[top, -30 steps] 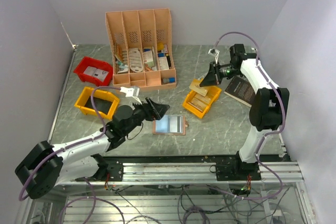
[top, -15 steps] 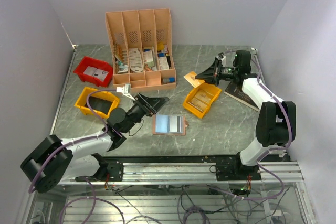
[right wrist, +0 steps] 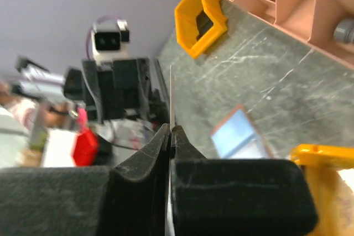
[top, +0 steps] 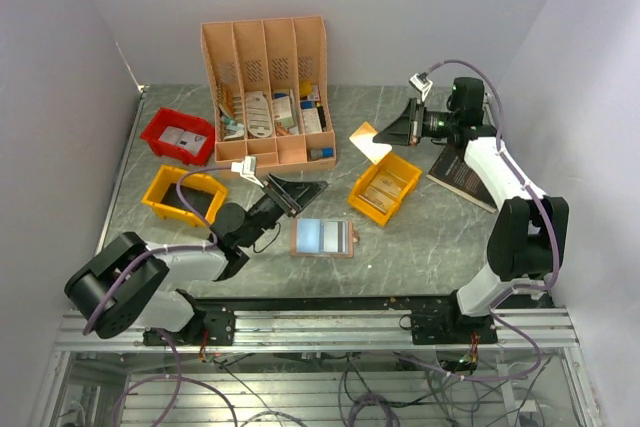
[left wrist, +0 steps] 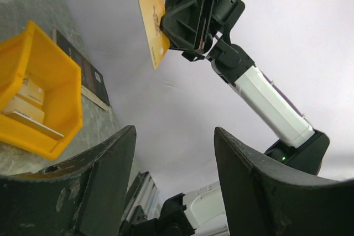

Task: Put the credit cards into the card holder
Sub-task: Move the storage box to the center of the board.

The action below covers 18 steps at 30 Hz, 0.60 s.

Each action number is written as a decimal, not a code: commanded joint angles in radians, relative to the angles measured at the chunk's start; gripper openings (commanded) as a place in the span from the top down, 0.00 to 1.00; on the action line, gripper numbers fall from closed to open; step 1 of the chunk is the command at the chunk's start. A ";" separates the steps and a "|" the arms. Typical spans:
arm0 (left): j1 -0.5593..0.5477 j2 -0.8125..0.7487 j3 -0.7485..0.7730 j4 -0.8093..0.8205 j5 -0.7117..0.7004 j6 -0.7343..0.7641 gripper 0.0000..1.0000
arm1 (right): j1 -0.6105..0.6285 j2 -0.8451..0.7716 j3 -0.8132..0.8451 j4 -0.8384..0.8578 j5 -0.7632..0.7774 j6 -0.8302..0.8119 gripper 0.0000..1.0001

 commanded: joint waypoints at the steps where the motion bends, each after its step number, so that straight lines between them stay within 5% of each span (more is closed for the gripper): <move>1: 0.006 -0.056 -0.050 0.042 -0.001 0.133 0.31 | 0.012 0.025 -0.016 -0.301 -0.168 -0.651 1.00; 6: 0.007 -0.173 -0.087 -0.204 -0.051 0.243 0.31 | 0.112 0.086 0.070 -0.828 0.121 -1.352 1.00; 13: 0.007 -0.309 -0.115 -0.434 -0.098 0.300 0.31 | 0.247 -0.013 -0.098 -0.682 0.432 -1.418 1.00; 18: 0.008 -0.390 -0.108 -0.559 -0.126 0.334 0.31 | 0.267 -0.002 -0.103 -0.657 0.507 -1.357 1.00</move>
